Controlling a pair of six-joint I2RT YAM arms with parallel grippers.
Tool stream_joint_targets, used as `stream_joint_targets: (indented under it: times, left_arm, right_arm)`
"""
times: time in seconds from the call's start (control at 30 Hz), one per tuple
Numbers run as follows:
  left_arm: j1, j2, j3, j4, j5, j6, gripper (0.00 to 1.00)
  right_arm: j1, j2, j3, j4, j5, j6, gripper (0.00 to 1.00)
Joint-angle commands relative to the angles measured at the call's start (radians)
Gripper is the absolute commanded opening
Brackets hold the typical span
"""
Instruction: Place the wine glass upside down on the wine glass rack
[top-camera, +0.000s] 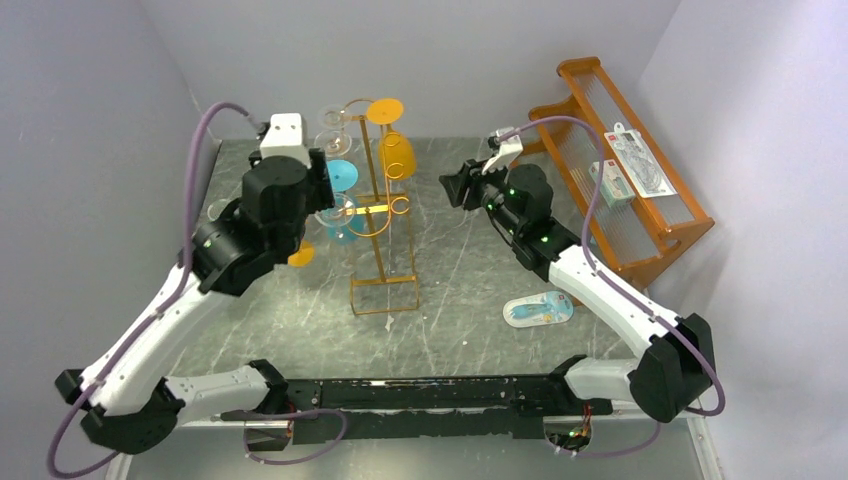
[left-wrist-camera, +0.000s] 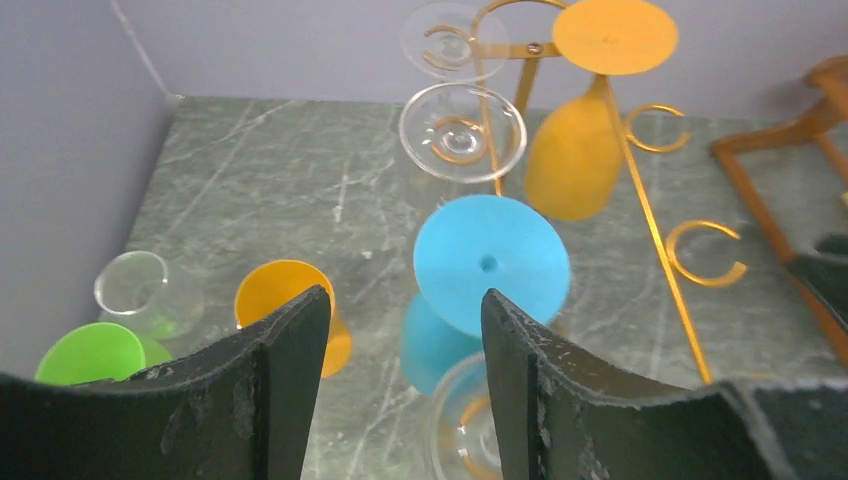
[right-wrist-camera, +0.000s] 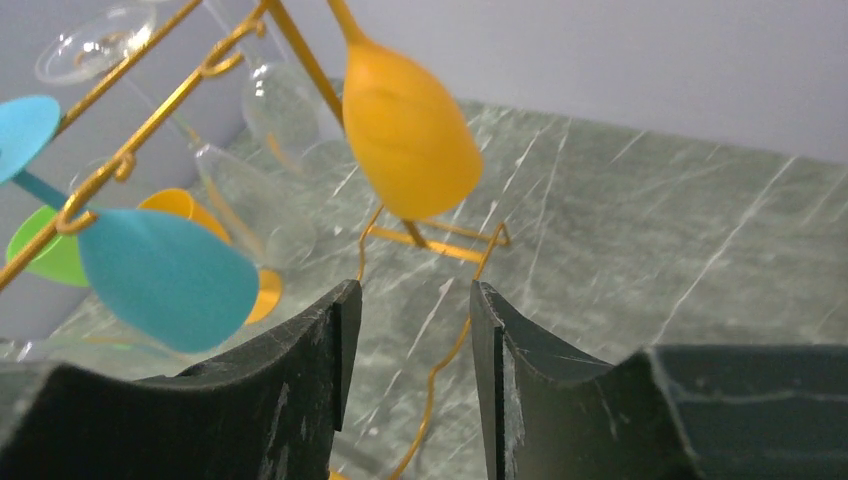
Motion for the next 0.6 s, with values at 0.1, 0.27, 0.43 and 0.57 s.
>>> stream_joint_targets:
  times: [0.1,0.27,0.43,0.57]
  left_arm:
    - [0.309,0.099,0.060,0.024,0.212,0.109,0.54]
    - [0.491,0.182,0.033,0.037,0.430,0.102,0.49]
    - [0.568,0.215,-0.068,0.051,0.497,0.067,0.58]
    - [0.619,0.240,-0.150,0.055,0.543,0.066,0.57]
  right_arm:
    - [-0.002,-0.026,-0.075,-0.112,-0.087,0.123,0.47]
    - [-0.002,-0.061,-0.100,-0.139,-0.044,0.123,0.47]
    - [-0.002,-0.075,-0.111,-0.148,-0.043,0.129,0.47]
    - [-0.002,-0.067,-0.117,-0.155,-0.047,0.138,0.47]
